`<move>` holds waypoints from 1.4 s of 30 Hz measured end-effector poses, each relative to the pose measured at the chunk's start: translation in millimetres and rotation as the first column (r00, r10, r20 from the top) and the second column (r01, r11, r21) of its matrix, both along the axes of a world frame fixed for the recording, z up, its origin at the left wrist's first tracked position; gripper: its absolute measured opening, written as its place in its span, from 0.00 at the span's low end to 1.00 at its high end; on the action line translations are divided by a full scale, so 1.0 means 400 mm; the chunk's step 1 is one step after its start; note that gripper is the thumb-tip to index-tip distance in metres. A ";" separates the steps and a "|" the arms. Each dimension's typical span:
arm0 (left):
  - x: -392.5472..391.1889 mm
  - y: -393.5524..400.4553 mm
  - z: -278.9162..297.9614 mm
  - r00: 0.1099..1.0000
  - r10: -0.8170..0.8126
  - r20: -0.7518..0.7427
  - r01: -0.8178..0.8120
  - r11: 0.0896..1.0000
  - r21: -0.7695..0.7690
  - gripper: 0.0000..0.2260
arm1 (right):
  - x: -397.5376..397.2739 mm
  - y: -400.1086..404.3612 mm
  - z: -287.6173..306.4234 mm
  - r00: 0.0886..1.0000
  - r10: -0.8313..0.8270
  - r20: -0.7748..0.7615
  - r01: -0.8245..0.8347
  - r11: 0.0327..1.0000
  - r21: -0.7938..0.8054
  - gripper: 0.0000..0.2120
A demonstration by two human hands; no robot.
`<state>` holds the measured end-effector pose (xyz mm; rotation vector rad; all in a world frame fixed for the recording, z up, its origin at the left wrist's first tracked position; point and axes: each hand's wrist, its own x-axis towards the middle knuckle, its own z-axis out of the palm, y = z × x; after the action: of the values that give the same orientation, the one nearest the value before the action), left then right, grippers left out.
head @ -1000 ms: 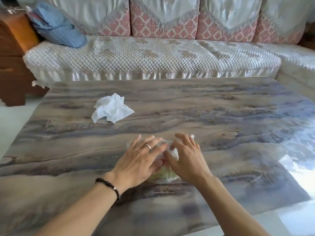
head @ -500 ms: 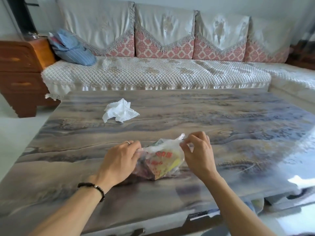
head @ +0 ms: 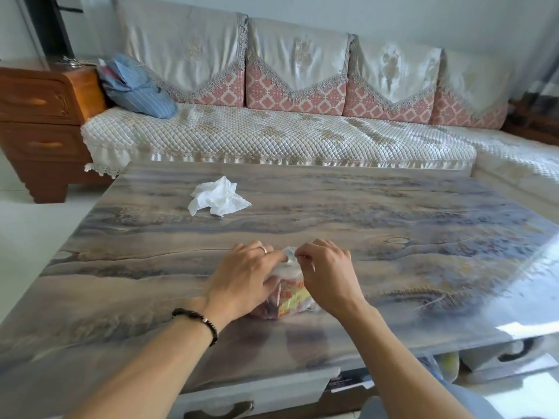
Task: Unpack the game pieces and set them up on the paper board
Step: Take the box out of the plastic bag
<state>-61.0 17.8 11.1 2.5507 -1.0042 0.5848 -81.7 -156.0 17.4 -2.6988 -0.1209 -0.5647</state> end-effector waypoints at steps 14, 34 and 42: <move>0.020 0.103 -0.062 0.993 -0.010 0.114 0.006 0.999 0.041 0.08 | 0.043 -0.097 0.001 0.979 -0.157 -0.134 0.203 0.841 0.501 0.05; 0.029 0.044 -0.115 0.956 0.100 -0.277 -0.065 0.989 0.132 0.34 | 0.012 -0.088 -0.030 0.937 0.284 -0.203 -0.340 0.876 -0.344 0.04; 0.071 0.037 -0.132 0.859 0.168 -0.485 -0.085 0.979 0.187 0.55 | -0.050 -0.106 0.001 0.812 0.304 -0.498 -0.462 0.856 -0.231 0.06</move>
<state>-32.7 32.6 -41.7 2.7067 -0.7204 -0.1441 -101.6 -198.3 17.9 -2.9282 -0.6908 0.2328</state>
